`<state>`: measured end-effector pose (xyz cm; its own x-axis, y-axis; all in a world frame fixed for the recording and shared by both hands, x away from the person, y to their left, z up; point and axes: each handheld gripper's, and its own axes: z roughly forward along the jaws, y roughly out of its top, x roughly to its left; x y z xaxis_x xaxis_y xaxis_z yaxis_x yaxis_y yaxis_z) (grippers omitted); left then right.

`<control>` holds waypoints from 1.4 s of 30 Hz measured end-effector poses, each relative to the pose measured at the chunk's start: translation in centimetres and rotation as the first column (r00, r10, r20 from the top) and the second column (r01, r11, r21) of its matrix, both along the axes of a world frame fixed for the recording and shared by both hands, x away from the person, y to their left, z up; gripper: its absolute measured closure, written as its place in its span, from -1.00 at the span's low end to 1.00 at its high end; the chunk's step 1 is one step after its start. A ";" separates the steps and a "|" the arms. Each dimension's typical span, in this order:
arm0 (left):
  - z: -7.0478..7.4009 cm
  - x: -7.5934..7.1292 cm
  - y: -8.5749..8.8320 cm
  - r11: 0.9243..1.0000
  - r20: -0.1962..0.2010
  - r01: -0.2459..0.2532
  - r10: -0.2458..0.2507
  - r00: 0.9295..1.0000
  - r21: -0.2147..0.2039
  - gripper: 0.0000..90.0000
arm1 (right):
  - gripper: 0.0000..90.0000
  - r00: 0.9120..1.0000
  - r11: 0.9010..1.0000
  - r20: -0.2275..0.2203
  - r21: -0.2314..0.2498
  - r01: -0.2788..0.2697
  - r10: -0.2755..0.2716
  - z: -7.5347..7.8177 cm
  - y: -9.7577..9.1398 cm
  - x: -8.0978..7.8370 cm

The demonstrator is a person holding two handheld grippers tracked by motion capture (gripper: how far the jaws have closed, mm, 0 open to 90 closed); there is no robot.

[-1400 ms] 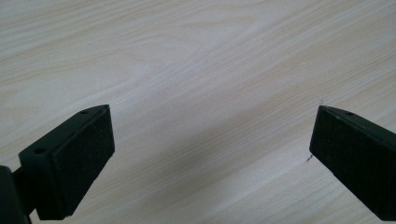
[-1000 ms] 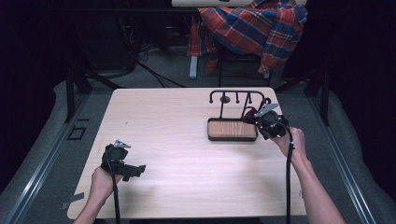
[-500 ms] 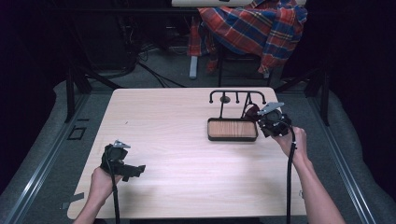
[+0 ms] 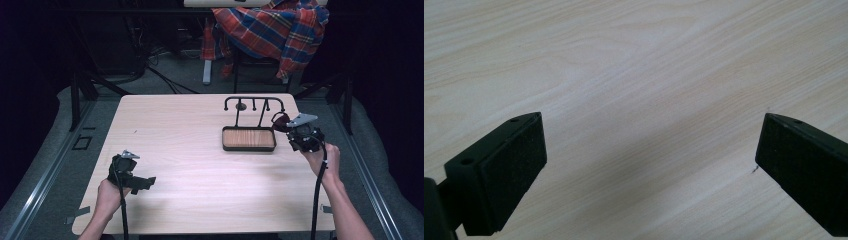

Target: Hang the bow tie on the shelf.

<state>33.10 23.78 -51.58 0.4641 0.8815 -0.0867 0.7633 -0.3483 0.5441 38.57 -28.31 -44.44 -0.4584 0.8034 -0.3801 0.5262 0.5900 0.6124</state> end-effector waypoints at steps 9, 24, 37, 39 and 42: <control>0.0 0.0 0.0 1.000 0.002 0.003 -0.003 1.000 0.001 -1.00 | 0.63 0.998 0.999 0.040 0.011 0.043 -0.044 1.0 -0.1 -0.4; -0.1 0.1 -0.1 1.000 -0.002 0.005 -0.005 1.000 0.003 -1.00 | 0.63 0.996 0.996 -0.016 0.040 0.083 -0.083 -0.4 0.2 2.3; -0.2 0.1 0.0 1.000 -0.013 0.009 -0.009 1.000 0.010 -0.99 | 0.63 0.996 0.996 -0.040 0.045 0.076 -0.075 -1.2 0.8 4.0; -0.3 0.2 -0.1 1.000 -0.011 0.011 -0.011 1.000 0.008 -1.00 | 0.63 0.996 0.995 -0.038 0.059 0.082 -0.080 -1.1 0.7 4.1; -0.3 0.2 -0.2 1.000 -0.014 0.013 -0.013 1.000 0.011 -1.00 | 0.63 0.995 0.993 -0.039 0.081 0.090 -0.087 -1.0 0.5 4.2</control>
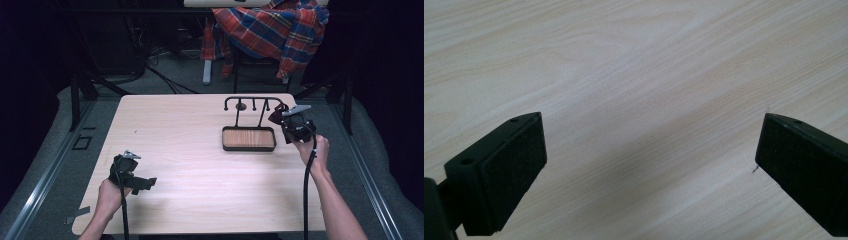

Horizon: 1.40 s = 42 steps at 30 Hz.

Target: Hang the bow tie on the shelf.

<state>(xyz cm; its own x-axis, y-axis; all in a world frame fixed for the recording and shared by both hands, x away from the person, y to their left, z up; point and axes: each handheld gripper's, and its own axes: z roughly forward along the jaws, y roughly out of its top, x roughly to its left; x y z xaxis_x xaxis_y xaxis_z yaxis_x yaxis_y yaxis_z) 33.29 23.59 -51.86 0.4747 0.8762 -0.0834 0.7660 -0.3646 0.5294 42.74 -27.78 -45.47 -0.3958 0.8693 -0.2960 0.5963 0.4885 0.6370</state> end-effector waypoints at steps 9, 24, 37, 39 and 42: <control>0.0 0.0 0.0 1.000 0.001 -0.002 0.002 1.000 0.003 -1.00 | 0.62 1.000 0.998 -0.013 0.061 0.016 -0.015 -0.5 -0.2 1.1; -0.2 0.4 -0.2 1.000 -0.006 0.001 -0.001 1.000 0.010 -1.00 | 0.61 0.997 0.990 -0.071 0.139 0.011 -0.001 -2.2 0.0 2.9; 0.1 0.5 -0.9 1.000 -0.005 0.021 -0.021 1.000 0.007 -0.99 | 0.36 0.994 0.986 -0.113 0.164 0.018 0.001 -2.5 -0.3 2.3; 0.1 0.5 -1.1 1.000 -0.001 0.028 -0.028 1.000 0.009 -0.99 | 0.33 0.994 0.985 -0.113 0.173 0.021 -0.001 -2.6 -0.4 2.1; 0.2 0.4 -1.3 0.999 0.000 0.035 -0.035 0.999 0.012 -0.99 | 0.29 0.993 0.985 -0.119 0.173 0.020 0.001 -2.5 -0.6 2.0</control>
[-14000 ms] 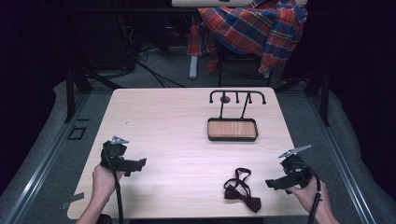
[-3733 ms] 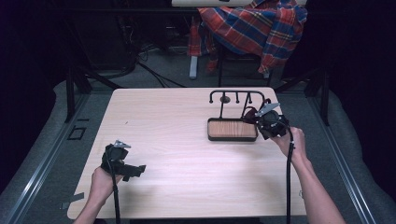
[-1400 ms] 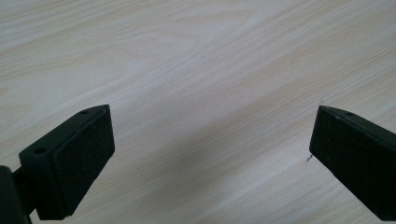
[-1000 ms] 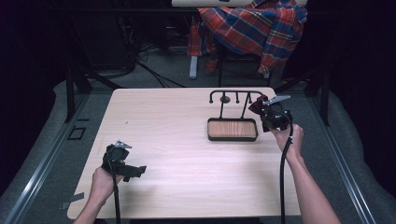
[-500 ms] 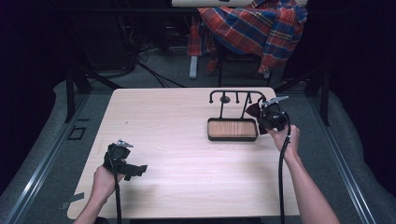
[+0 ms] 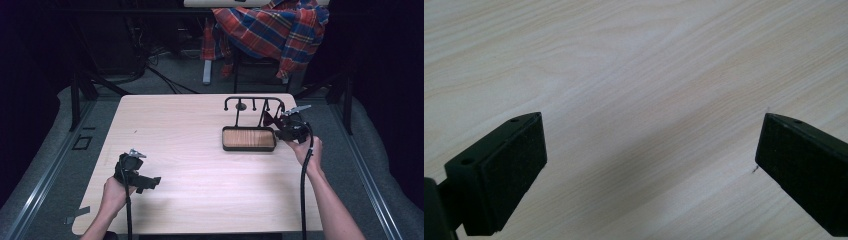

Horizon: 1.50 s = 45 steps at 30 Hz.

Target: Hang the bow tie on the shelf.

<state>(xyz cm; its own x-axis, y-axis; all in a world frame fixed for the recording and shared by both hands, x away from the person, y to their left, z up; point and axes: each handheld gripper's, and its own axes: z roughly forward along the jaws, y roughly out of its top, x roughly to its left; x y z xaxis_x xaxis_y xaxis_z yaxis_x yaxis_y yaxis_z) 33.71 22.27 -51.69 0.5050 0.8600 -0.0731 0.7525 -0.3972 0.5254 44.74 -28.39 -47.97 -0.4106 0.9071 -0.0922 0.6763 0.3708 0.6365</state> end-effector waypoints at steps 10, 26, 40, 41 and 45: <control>0.0 -0.1 0.7 1.000 -0.004 0.010 -0.010 1.000 -0.009 -0.99 | 0.12 1.000 1.000 -0.015 -0.007 0.011 -0.011 0.9 -0.1 -0.6; 0.1 -0.2 0.6 1.000 0.012 0.024 -0.024 1.000 -0.001 -0.99 | -0.42 0.998 1.000 -0.057 0.012 -0.029 0.029 3.0 -1.6 -4.0; 0.1 -0.2 0.6 1.000 0.012 0.024 -0.024 1.000 -0.006 -0.99 | -0.69 0.989 0.996 -0.121 -0.020 -0.082 0.079 2.5 -1.4 -6.8; 0.1 -0.2 0.6 1.000 0.012 0.025 -0.025 1.000 -0.007 -0.99 | -0.70 0.989 0.996 -0.124 -0.019 -0.085 0.082 2.3 -1.3 -7.1; 0.1 -0.2 0.6 1.000 0.010 0.030 -0.030 1.000 -0.007 -0.99 | -0.71 0.982 0.993 -0.155 -0.040 -0.112 0.104 1.7 -1.0 -8.1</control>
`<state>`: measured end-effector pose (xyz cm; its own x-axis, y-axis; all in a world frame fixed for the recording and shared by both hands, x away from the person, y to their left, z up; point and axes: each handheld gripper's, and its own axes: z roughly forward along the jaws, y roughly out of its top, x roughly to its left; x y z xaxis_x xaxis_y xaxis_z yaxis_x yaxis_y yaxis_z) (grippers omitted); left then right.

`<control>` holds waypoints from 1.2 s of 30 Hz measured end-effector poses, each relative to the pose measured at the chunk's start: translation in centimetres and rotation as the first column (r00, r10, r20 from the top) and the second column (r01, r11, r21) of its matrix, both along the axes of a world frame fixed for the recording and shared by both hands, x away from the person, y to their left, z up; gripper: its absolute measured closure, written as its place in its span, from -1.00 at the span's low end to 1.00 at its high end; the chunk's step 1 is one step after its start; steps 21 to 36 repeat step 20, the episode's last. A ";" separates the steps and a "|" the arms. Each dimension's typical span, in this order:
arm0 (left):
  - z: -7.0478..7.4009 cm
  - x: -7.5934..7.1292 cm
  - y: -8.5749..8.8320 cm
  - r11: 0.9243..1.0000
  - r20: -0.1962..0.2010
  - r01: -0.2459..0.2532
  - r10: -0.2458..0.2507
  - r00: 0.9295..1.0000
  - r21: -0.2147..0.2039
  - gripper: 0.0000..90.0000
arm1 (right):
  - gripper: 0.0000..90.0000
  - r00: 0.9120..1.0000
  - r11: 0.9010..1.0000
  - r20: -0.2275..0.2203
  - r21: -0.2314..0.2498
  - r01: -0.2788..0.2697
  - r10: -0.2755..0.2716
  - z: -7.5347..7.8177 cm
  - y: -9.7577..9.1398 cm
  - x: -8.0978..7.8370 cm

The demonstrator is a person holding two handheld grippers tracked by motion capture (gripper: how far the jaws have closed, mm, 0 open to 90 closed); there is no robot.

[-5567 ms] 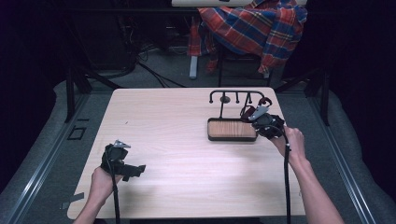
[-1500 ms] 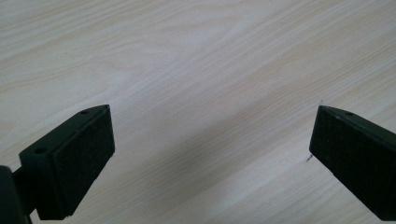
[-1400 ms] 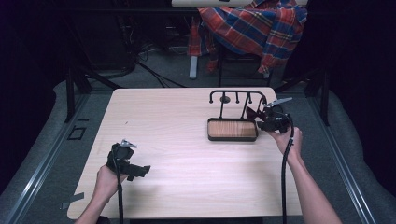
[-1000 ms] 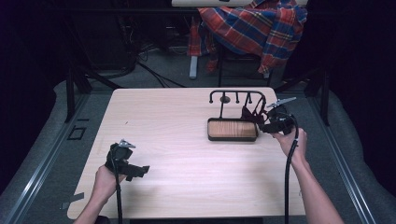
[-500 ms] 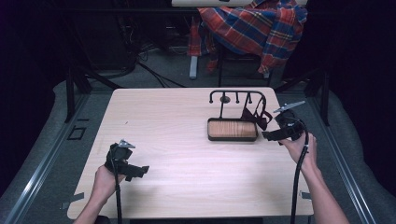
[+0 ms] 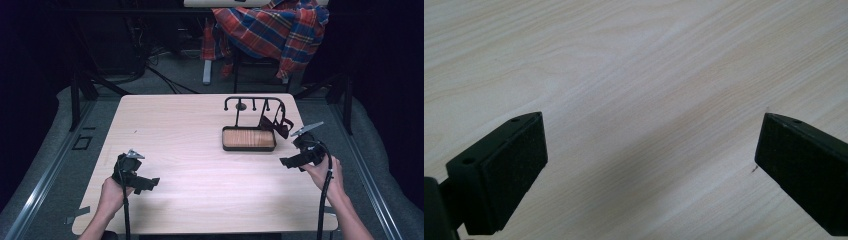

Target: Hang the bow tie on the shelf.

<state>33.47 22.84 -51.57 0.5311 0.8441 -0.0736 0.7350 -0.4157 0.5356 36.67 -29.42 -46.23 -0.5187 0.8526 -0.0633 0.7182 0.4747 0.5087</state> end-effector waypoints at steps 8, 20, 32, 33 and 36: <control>0.0 0.0 -0.1 1.000 0.001 0.009 -0.009 1.000 0.003 -0.99 | -0.70 0.998 0.998 -0.016 -0.021 -0.064 0.064 -1.4 0.9 -1.5; -0.1 0.0 -0.1 1.000 0.005 0.015 -0.015 1.000 -0.005 -0.99 | -0.69 0.991 0.990 -0.037 -0.060 -0.131 0.129 -2.7 1.7 -1.7; -0.1 0.0 -0.1 1.000 0.005 0.015 -0.015 1.000 -0.005 -0.99 | -0.69 0.991 0.990 -0.037 -0.060 -0.131 0.129 -2.7 1.7 -1.7; -0.1 0.0 -0.1 1.000 0.005 0.015 -0.015 1.000 -0.005 -0.99 | -0.69 0.991 0.990 -0.037 -0.060 -0.131 0.129 -2.7 1.7 -1.7; -0.1 0.0 -0.1 1.000 0.005 0.015 -0.015 1.000 -0.005 -0.99 | -0.69 0.991 0.990 -0.037 -0.060 -0.131 0.129 -2.7 1.7 -1.7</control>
